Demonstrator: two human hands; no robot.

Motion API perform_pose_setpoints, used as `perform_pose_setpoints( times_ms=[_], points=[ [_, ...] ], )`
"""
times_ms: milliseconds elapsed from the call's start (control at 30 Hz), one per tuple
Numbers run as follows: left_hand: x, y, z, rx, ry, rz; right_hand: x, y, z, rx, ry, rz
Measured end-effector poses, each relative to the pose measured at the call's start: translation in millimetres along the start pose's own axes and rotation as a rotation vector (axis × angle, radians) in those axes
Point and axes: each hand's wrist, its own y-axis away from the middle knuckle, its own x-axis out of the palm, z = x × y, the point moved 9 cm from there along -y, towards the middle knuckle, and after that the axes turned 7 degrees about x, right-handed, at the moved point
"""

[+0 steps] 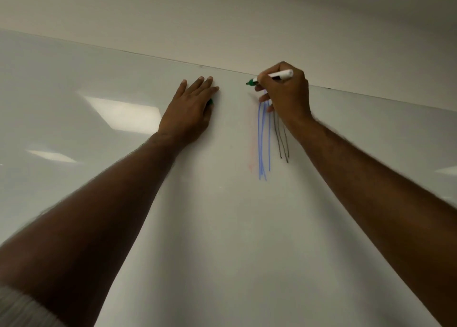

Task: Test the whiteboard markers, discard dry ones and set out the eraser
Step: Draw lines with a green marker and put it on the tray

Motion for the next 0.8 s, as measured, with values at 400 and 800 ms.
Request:
perform_pose_setpoints(
  times_ms=[400,800],
  points=[
    [-3,4,-1,-0.029,0.040,-0.006,16,32,-15,-0.042,0.031,0.129],
    [-16,35,-6,-0.130,0.130,-0.075,-4,114,-40,-0.115,0.039,0.243]
  ],
)
